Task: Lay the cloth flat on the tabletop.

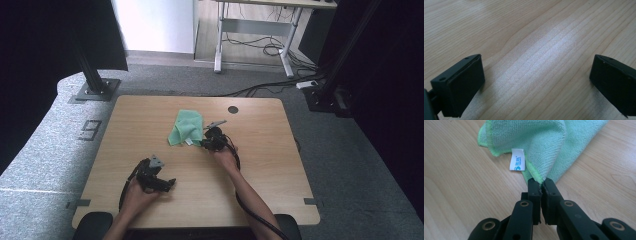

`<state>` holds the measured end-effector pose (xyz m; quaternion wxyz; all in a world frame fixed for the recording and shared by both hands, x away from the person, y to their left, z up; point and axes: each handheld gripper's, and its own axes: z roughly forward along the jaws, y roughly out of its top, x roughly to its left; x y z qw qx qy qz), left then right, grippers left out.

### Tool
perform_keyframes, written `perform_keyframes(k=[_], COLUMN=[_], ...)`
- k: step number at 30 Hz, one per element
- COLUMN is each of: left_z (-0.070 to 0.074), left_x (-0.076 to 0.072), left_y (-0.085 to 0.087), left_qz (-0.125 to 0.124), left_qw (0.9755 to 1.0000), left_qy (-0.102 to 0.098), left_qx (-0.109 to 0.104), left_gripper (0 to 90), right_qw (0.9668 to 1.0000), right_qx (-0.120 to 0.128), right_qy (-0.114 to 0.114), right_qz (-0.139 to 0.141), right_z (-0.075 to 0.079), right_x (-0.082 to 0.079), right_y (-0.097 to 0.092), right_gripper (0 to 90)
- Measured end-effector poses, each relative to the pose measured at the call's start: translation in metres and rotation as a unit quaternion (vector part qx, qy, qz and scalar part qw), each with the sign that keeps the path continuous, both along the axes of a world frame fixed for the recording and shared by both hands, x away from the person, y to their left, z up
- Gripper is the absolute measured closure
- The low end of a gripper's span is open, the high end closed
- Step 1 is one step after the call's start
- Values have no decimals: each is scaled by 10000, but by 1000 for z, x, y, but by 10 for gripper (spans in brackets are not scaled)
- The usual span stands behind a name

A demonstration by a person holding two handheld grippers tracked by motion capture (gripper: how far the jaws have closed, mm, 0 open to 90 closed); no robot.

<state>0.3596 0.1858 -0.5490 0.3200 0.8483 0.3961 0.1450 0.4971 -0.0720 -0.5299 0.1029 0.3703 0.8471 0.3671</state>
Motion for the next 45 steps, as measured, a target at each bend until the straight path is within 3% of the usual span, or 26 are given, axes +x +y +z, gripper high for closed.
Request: perform_keyframes(k=[24, 45], left_z=[0, 0], left_x=[0, 0], left_y=[0, 0], left_qz=[1, -6], left_qw=[10000, 10000], left_qy=[-4, 1], left_qx=[-1, -3], left_gripper=[0, 0], right_qw=[9993, 9991], right_qx=[123, 163], right_qy=[69, 117], right_qz=[339, 373], right_z=[5, 1], right_x=[-47, -86], right_y=[-43, -75], right_gripper=[844, 845])
